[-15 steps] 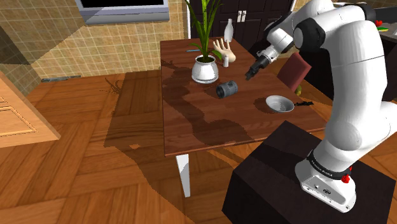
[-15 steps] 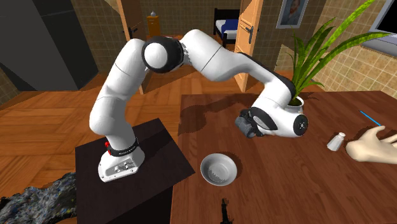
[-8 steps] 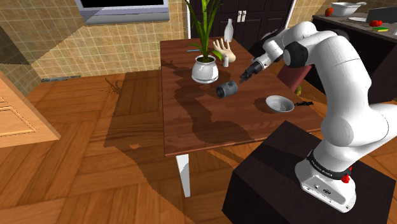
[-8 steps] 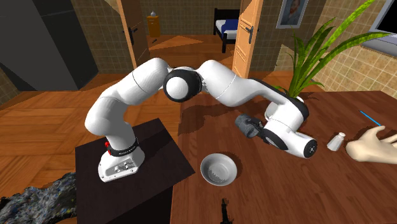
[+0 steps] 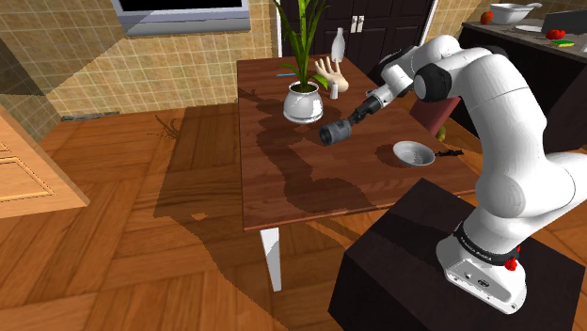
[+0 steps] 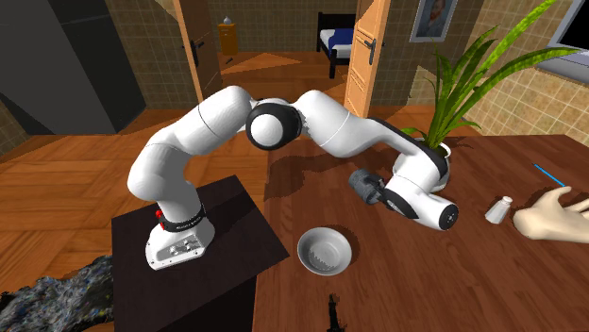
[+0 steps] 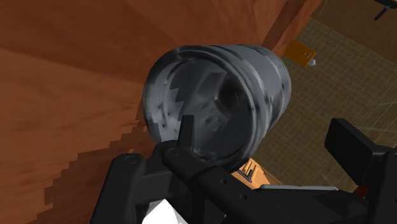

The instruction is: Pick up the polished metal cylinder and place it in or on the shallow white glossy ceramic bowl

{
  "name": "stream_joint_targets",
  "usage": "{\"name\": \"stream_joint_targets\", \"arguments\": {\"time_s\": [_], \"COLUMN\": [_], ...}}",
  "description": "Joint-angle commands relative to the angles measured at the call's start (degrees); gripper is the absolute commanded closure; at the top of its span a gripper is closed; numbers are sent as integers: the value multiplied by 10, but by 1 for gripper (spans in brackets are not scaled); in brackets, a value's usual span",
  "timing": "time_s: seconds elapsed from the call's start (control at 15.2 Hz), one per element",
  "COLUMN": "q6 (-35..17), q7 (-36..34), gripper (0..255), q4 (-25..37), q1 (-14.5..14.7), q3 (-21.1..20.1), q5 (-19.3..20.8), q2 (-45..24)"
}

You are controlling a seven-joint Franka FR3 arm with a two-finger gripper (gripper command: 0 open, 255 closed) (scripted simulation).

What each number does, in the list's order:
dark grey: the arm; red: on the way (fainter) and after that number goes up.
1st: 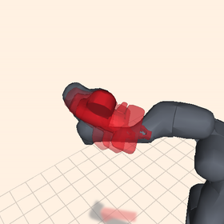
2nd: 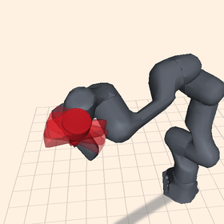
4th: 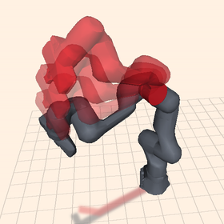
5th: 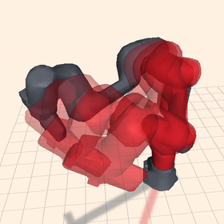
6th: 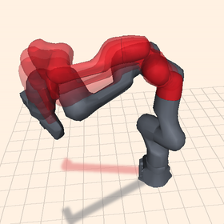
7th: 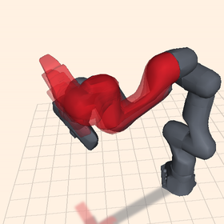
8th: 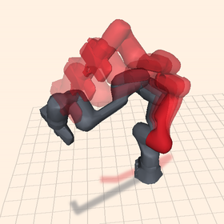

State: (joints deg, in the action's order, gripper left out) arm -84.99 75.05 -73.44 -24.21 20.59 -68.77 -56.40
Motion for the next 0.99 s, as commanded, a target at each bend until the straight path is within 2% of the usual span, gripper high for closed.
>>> {"name": "stream_joint_targets", "arguments": {"time_s": [0.0, 0.33, 0.4, 0.92], "q6": [-2, -2, -2, -2], "q7": [1, 1, 1, 0], "gripper": [0, 0, 255, 255], "q4": [-4, -3, -3, -2], "q1": [2, 2, 2, 2], "q3": [0, 0, 0, 0], "q5": [-1, -1, -1, -1], "q2": [1, 1, 1, 0]}}
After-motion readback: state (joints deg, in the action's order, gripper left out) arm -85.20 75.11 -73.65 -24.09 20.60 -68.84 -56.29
